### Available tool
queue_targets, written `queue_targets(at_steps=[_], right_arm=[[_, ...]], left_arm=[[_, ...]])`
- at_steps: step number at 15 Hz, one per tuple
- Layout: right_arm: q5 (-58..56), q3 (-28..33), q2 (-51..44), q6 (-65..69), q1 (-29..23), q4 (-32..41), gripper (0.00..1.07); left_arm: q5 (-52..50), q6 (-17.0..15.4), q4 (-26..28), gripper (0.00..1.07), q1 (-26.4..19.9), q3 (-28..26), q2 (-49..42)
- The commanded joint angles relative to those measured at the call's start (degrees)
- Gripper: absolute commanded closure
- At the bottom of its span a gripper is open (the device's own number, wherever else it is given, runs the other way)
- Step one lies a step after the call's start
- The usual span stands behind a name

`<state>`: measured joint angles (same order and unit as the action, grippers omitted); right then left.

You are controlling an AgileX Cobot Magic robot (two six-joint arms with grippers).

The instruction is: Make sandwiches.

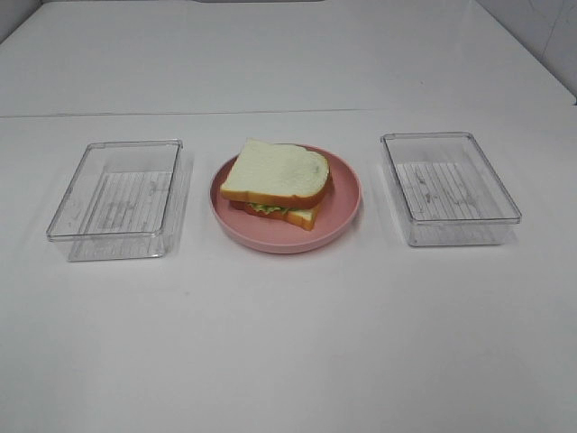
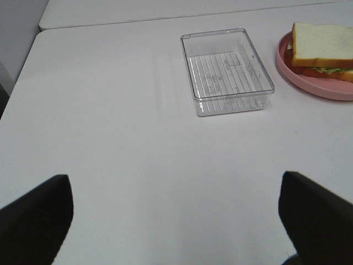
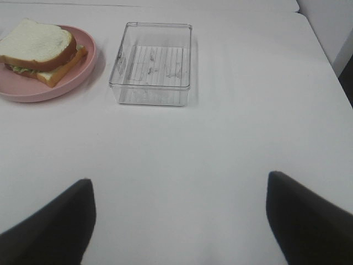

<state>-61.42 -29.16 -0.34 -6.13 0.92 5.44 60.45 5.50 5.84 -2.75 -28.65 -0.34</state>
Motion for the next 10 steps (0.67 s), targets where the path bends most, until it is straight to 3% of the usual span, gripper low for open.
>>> queue_targets(at_steps=[1, 10], right_arm=[[0.46, 0.11, -0.80, -0.46, 0.46, 0.06, 0.28], [0.46, 0.11, -0.80, -0.46, 0.46, 0.06, 0.28]], left_arm=[[-0.52, 0.06, 0.52, 0.11, -0.29, 0.11, -1.15], [-0.52, 0.06, 0.52, 0.11, -0.29, 0.11, -1.15]])
